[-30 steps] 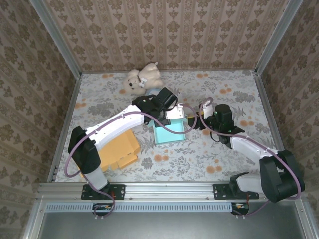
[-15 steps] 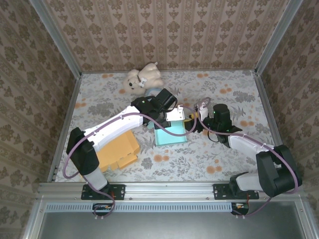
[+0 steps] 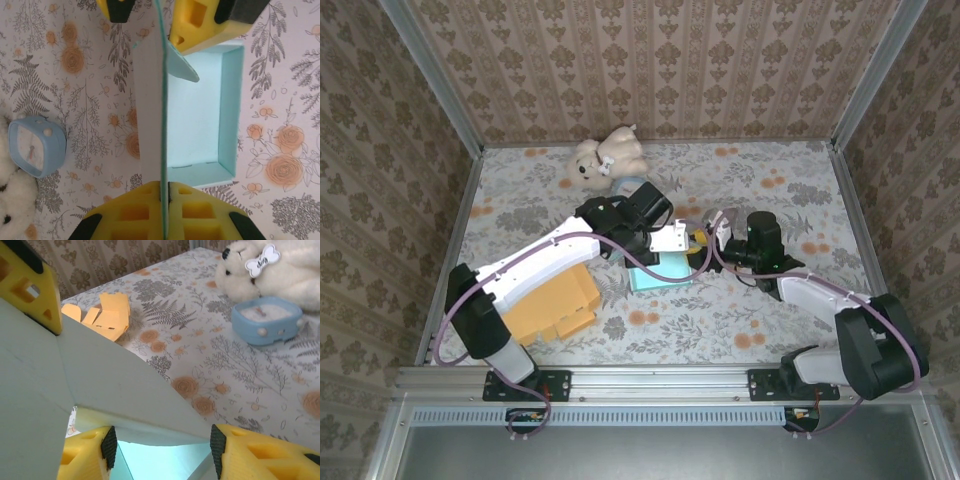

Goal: Fold the paper box

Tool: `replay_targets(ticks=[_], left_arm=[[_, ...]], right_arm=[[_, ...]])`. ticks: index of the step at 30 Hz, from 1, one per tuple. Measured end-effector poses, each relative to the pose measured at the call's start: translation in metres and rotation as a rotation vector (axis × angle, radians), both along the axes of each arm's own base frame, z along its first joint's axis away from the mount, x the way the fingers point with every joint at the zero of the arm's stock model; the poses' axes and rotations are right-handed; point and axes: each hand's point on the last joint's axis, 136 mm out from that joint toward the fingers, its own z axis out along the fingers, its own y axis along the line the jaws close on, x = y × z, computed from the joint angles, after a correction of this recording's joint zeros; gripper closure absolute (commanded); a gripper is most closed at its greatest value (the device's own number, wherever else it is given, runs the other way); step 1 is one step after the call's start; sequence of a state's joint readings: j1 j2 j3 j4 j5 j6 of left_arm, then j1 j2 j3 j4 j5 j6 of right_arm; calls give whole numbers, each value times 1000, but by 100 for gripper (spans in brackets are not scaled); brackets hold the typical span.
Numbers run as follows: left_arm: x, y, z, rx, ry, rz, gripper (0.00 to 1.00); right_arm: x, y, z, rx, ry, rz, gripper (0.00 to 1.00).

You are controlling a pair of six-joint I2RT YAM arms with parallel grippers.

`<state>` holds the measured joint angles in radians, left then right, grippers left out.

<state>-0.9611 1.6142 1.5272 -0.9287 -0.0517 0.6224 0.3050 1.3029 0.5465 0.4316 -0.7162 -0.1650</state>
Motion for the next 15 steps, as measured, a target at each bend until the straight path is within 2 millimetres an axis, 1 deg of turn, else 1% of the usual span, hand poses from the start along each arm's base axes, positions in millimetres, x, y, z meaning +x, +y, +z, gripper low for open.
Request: replay_targets(ticks=[1,4,12,14,15], left_arm=[[-2,1,1,3,2,-3,100],[-8,2,0,17,11,-13,100],[-17,2,-2,35,24,-34,100],[-19,1,-1,34,23,-40,100],[-19,0,-1,34,24,-41,100]], right_arm=[[-1,1,1,-10,-25,11,47],[-8,5,1,-52,-104,54,47],[-26,14,-2,-140,-295,136,46],[-29,15,-1,-152,-329,147,46],[-30,16,0,-157,-343,152,48]])
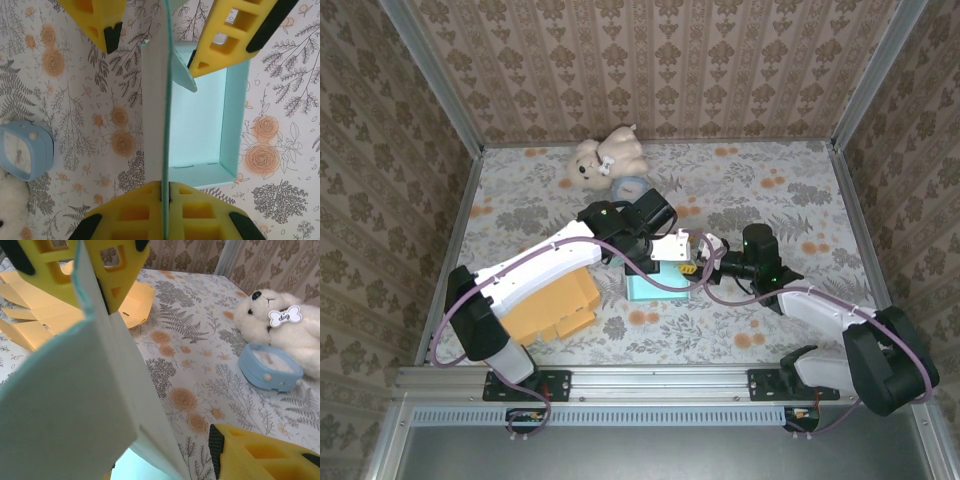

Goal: Fold the paper box

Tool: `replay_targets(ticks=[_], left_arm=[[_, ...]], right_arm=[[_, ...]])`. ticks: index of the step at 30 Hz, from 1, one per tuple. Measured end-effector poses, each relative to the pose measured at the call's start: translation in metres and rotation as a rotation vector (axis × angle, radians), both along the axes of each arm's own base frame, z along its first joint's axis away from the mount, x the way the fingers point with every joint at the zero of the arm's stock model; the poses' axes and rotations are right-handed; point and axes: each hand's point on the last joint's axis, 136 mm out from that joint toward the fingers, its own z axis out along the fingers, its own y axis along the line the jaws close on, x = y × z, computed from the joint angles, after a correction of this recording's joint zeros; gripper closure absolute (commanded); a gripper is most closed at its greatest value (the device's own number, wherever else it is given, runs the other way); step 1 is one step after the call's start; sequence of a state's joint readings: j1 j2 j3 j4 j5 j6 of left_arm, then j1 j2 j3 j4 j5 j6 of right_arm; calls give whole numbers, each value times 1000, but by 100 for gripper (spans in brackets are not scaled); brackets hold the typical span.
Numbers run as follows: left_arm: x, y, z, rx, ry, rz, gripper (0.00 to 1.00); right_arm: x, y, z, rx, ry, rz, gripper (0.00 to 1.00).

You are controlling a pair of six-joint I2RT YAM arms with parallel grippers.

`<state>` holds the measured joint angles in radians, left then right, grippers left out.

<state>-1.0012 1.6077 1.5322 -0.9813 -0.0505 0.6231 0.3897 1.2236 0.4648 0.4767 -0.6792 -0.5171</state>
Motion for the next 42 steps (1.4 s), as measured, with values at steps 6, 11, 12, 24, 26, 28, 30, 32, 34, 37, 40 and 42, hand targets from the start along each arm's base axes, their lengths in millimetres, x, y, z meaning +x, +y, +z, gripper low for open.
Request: replay_targets(ticks=[6,11,12,24,26,28,30,32,34,37,40,42], left_arm=[[1,-2,2,-10,-4,-1,100],[3,-3,3,-15,-15,2,99],[4,-3,4,-15,-18,3,98],[20,-5,19,-142,-164,75,58],[19,0,30,-212,-201,109,51],[16,7,46,-306,-242,158,44],[16,15,64,-398,-276,213,39],[18,26,80,-508,-302,300,38],[24,46,98,-640,-304,436,29],[48,87,119,-812,-279,695,13],[72,123,128,-958,-210,941,9],[82,133,122,-1007,-139,1055,8]], right_arm=[[-2,2,3,-16,-53,18,66],[-4,2,5,-21,-76,29,81],[-5,2,5,-20,-75,30,81],[-3,2,4,-31,-88,18,92],[-2,1,4,-32,-92,13,92],[-1,1,4,-32,-95,9,92],[0,1,3,-35,-93,3,92],[0,1,2,-37,-91,0,92],[1,1,2,-38,-91,0,92],[0,1,2,-38,-91,1,92],[-1,2,2,-38,-91,5,92],[-2,3,2,-39,-94,11,92]])
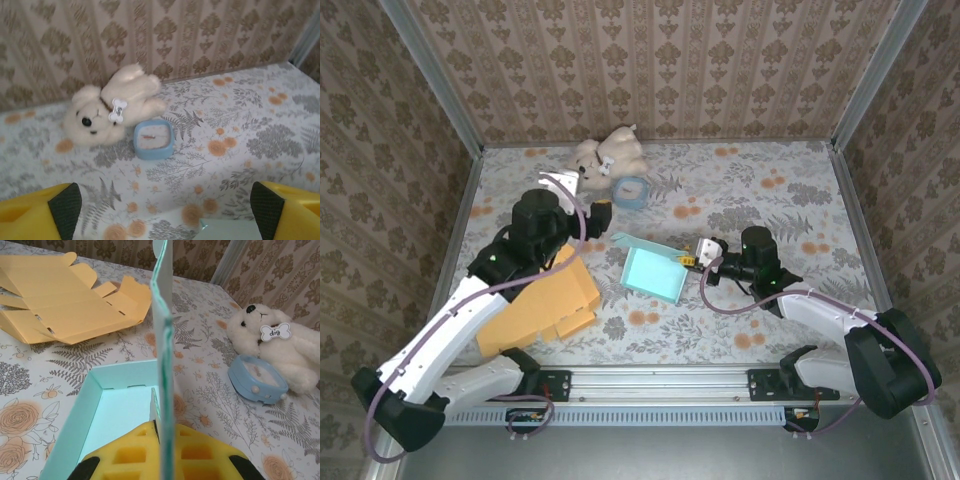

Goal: Fold the paper box

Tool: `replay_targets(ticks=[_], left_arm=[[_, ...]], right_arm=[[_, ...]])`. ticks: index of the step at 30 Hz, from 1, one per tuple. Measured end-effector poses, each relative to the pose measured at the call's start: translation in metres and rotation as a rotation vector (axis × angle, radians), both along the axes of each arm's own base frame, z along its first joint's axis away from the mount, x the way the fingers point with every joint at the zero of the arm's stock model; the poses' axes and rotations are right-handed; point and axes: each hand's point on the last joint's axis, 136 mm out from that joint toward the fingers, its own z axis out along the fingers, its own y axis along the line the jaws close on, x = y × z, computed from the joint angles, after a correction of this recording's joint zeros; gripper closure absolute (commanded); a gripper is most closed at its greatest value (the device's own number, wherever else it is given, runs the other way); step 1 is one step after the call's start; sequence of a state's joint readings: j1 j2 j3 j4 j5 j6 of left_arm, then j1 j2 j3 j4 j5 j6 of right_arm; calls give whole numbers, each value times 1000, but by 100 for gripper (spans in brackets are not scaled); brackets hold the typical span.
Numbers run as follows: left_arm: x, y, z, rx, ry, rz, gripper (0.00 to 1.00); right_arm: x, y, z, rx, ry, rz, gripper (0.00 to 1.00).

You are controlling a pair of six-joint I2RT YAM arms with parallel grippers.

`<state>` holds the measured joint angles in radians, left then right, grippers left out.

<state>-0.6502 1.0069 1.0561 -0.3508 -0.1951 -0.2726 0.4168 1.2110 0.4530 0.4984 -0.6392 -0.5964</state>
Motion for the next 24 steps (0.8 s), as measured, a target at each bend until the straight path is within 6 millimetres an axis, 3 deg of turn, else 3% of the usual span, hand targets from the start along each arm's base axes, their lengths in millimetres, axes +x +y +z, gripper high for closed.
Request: replay_targets(ticks=[7,13,24], left_arm=[[31,-4,-60,-210,308,125,8],[36,-28,-107,-312,528,145,8],[18,-63,-142,-342,690,134,11]], right_arm=[[-3,4,-3,-5,4,15,92],[-3,4,-3,-6,2,15,92],[1,5,-14,-19,24,13,92]])
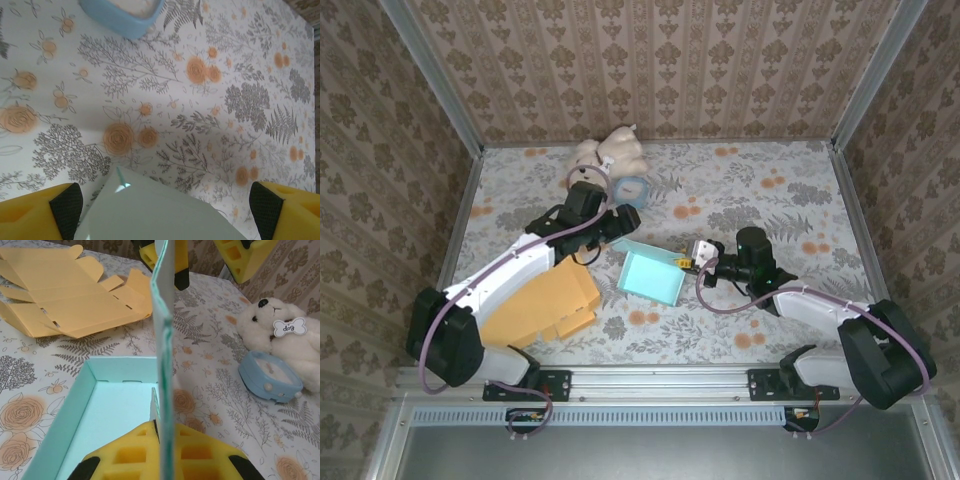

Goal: Fold the paper box

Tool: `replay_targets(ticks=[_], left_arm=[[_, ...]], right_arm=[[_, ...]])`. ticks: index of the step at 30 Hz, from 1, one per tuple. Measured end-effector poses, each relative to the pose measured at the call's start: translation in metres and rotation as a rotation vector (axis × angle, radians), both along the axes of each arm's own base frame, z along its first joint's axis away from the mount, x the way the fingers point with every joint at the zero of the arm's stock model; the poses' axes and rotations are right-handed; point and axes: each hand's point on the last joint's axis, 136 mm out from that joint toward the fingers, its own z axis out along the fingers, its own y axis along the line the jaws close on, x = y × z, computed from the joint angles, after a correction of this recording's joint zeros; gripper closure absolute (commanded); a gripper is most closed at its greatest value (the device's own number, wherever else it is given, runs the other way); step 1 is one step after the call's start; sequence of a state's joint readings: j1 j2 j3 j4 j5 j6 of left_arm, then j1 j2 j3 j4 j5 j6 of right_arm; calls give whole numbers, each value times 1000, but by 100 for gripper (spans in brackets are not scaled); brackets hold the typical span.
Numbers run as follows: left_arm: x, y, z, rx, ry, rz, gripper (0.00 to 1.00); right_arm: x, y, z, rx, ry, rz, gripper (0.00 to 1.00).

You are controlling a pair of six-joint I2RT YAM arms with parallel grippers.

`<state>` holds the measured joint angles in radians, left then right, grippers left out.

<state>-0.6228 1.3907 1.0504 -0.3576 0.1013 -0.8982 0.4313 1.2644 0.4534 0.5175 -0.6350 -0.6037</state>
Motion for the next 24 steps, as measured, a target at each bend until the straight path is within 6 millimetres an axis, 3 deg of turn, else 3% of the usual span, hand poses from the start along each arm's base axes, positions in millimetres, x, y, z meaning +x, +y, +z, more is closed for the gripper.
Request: replay_targets(ticks=[10,24], left_arm=[[-18,-14,-18,2,50,-27,12],[-36,-36,-18,7,45,-61,17]], right_arm=[[3,-1,-1,-9,-7,-17,92],[5,-1,-11,-60,-13,-43,86]])
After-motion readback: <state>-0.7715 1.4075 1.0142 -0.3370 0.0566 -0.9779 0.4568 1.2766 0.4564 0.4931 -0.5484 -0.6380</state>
